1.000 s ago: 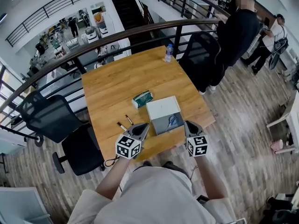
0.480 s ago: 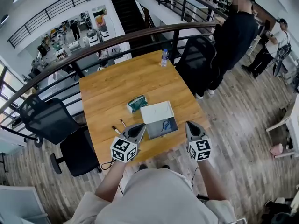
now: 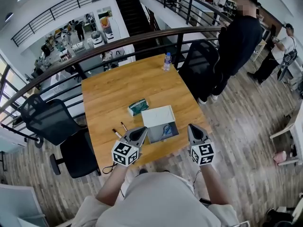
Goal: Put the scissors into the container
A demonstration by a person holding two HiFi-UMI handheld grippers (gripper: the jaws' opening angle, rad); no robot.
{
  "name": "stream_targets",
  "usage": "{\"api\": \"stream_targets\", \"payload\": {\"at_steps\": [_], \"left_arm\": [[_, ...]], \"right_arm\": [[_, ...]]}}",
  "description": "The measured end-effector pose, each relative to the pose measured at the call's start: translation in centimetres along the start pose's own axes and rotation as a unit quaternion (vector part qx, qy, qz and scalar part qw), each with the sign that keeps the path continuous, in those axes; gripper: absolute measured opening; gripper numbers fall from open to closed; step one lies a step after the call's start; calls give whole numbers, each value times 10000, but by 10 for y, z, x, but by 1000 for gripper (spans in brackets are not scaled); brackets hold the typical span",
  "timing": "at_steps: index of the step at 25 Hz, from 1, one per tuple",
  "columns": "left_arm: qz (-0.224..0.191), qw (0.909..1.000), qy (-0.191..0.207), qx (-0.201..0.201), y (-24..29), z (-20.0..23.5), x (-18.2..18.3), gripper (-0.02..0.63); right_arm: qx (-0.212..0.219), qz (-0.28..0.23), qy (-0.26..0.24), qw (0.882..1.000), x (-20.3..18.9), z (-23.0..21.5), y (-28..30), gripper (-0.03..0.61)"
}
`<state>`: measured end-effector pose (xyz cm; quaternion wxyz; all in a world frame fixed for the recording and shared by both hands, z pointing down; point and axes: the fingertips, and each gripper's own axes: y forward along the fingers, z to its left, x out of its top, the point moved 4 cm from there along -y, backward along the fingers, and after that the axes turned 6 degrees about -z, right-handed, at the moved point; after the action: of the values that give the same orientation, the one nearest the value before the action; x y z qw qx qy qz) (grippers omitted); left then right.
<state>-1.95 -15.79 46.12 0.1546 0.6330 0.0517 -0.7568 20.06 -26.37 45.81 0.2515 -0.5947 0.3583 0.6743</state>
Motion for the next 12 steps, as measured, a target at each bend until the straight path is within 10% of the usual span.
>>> {"api": "stream_targets", "payload": {"at_steps": [12], "left_arm": [[-1,9999,-61,113,-2,3,-3,-8]], "right_arm": [[9,-42,85,10000,-4,-1,2,2]]}}
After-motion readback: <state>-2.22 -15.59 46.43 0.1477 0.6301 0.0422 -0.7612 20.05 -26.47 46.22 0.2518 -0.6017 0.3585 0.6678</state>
